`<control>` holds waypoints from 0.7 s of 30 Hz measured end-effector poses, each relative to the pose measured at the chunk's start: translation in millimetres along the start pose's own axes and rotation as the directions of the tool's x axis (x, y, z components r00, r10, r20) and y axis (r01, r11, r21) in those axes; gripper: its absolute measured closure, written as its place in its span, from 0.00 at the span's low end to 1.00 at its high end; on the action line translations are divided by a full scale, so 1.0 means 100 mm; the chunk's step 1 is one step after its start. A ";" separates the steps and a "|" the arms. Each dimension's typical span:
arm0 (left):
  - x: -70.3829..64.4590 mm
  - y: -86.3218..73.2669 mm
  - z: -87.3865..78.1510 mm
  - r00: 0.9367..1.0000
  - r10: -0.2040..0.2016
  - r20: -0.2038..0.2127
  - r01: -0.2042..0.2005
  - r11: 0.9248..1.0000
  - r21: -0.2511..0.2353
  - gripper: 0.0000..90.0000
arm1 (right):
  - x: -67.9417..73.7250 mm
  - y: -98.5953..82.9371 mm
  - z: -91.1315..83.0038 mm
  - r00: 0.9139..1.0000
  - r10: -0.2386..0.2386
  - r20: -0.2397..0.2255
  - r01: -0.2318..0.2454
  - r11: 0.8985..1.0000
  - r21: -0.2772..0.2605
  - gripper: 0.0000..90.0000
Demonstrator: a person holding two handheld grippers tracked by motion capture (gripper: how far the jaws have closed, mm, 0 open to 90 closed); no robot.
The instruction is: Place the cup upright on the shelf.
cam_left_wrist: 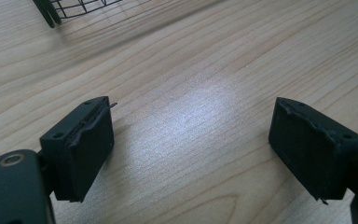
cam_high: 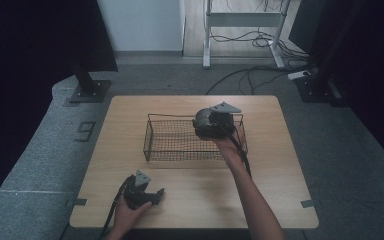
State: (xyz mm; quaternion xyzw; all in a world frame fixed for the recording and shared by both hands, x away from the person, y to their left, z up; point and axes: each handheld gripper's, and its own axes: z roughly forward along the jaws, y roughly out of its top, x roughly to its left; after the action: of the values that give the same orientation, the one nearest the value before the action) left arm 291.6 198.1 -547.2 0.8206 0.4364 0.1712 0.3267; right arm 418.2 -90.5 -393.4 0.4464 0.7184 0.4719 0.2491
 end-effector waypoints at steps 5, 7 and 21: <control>0.00 0.00 0.00 1.000 -0.002 0.001 0.002 1.000 0.000 0.15 | -0.06 0.02 0.08 1.000 0.009 0.017 -0.009 1.000 0.013 0.16; 0.00 0.00 0.00 1.000 0.000 0.000 0.000 1.000 0.000 0.15 | -0.07 0.01 0.12 1.000 0.008 0.019 -0.008 1.000 0.021 0.16; 0.00 0.00 0.00 1.000 0.000 0.000 0.000 1.000 0.000 0.15 | -0.21 -0.08 0.33 0.998 0.052 0.045 -0.055 0.995 0.079 0.16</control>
State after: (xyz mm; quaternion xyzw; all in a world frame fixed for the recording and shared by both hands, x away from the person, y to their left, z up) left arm 291.6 198.1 -547.2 0.8205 0.4365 0.1711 0.3270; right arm 451.2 -94.9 -416.2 0.4851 0.7191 0.4394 0.2333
